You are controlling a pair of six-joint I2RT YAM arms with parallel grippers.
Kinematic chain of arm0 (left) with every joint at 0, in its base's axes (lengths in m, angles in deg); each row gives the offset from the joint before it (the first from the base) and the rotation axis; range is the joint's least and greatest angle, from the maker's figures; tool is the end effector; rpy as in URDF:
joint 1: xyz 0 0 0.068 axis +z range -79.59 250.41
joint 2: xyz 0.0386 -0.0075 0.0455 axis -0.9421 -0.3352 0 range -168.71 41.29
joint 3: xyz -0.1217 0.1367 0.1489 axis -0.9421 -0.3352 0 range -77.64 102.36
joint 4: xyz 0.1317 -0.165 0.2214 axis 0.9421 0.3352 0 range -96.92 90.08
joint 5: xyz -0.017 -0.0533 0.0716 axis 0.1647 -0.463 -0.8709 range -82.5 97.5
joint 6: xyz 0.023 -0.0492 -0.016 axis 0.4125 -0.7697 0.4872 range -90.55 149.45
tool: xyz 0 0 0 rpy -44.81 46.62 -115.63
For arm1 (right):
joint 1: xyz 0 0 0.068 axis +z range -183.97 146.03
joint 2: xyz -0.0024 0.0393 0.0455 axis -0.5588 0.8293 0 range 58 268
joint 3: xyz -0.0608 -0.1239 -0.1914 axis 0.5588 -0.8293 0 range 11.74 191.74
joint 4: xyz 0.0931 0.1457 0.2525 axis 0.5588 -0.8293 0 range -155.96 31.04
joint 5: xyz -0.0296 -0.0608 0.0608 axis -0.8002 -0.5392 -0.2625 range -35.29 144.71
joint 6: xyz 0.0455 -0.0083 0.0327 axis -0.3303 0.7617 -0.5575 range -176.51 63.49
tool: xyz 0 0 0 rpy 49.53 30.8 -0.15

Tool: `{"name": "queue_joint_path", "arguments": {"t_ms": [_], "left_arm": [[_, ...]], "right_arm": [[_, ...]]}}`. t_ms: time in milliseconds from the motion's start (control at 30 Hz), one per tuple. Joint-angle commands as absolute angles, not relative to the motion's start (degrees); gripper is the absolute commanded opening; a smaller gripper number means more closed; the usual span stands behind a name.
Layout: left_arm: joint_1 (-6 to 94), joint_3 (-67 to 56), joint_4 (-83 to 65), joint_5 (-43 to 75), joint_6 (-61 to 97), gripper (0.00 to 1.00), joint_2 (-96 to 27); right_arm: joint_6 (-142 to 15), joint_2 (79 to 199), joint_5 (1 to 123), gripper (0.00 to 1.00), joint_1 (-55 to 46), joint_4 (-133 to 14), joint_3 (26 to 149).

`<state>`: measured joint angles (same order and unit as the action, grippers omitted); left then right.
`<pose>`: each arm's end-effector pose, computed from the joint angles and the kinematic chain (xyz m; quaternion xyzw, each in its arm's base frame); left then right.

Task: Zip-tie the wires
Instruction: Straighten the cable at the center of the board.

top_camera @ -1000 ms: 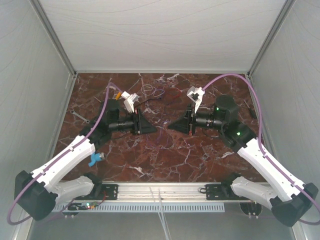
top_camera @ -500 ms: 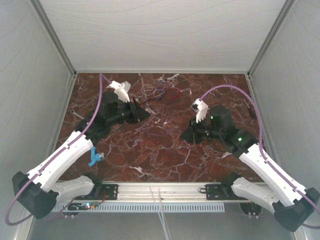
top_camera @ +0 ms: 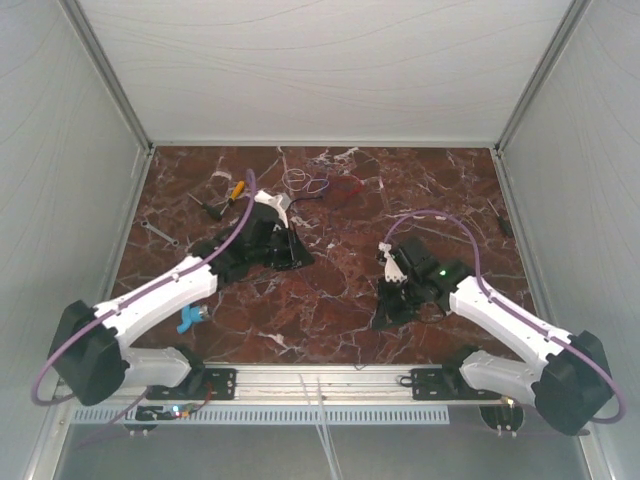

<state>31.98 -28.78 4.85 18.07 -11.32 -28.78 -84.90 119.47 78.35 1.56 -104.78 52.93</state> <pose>0.2552 -0.2119 0.2145 0.0261 0.8757 -0.3654 0.3146 0.1955 0.1592 0.1660 -0.1020 0.9531 0.2774 0.0659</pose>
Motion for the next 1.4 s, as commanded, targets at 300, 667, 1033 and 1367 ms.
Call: {"name": "queue_joint_path", "arguments": {"t_ms": [300, 667, 1033, 1367], "left_arm": [[35.4, -14.7, -3.3, 14.5, -0.9, 0.0, -54.2], [37.0, 3.6, -6.7, 24.0, 1.7, 0.0, -76.4], [37.0, 9.6, -6.4, 26.4, 6.2, 0.0, -84.5], [36.8, 7.4, -6.4, 28.2, 6.8, 0.0, -81.3]], "right_arm": [[-97.0, 125.1, 79.3, 0.0, 2.2, -87.0, 44.2], [-97.7, 133.0, 75.9, 0.06, 2.2, -79.9, 43.5], [-96.4, 137.4, 75.3, 0.17, 2.2, -78.7, 43.5], [-96.0, 121.6, 71.1, 0.24, 2.1, -81.9, 44.3]]}}
